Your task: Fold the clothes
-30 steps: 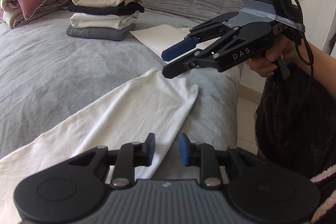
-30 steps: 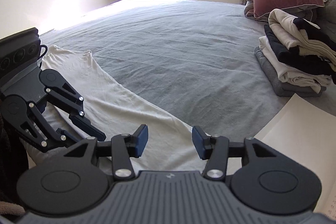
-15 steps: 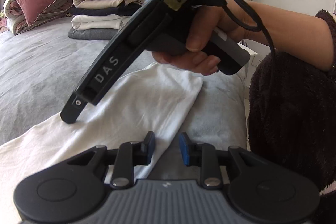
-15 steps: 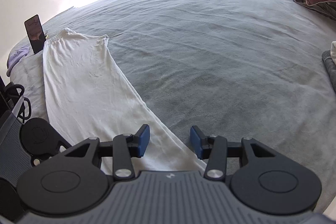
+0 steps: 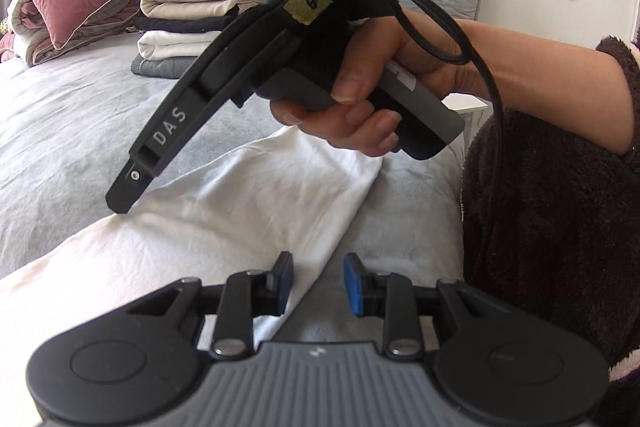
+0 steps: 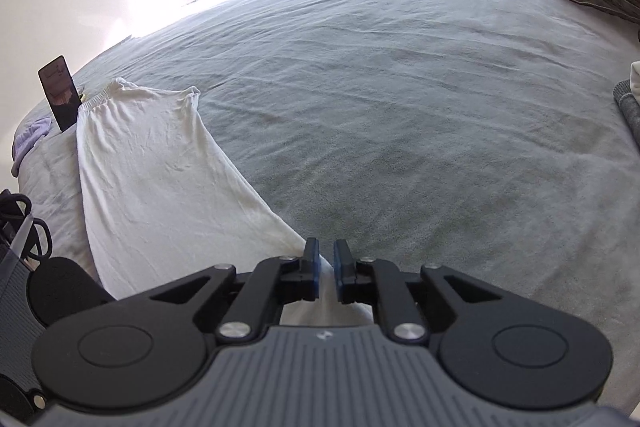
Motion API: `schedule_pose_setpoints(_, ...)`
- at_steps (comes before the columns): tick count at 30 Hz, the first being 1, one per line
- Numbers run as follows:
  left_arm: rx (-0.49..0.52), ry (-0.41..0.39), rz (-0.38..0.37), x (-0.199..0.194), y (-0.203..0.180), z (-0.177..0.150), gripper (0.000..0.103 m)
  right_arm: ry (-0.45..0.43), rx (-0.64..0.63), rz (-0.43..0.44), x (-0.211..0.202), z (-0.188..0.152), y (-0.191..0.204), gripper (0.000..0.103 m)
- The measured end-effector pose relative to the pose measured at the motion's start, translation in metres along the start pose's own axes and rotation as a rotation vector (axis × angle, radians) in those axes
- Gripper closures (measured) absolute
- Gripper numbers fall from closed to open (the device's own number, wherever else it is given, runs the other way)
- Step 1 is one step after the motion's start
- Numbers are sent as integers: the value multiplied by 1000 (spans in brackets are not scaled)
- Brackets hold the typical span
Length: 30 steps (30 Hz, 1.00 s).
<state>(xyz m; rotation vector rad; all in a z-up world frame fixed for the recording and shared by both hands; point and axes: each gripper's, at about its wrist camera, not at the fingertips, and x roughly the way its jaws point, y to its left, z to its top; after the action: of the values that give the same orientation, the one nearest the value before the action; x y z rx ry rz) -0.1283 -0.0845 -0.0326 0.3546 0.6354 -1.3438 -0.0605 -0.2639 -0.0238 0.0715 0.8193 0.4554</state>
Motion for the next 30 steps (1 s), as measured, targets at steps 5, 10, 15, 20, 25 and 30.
schedule_pose_setpoints(5,-20,-19,56,-35,15,-7,73,-41,13,36,3,8,7,64)
schedule_pose_setpoints(10,-85,-26,139,-65,37,-22,73,-37,-41,70,24,14,28,64)
schedule_pose_setpoints(15,-138,-10,167,-85,51,-40,73,-43,-84,79,46,19,45,67)
schedule_pose_setpoints(20,-168,1,172,-95,62,-63,71,-56,-167,-11,66,14,60,76)
schedule_pose_setpoints(25,-191,-15,175,-107,60,-59,67,-92,-154,-74,62,16,64,68)
schedule_pose_setpoints(30,-180,-50,224,-113,57,-47,50,-106,-13,-143,32,15,49,59)
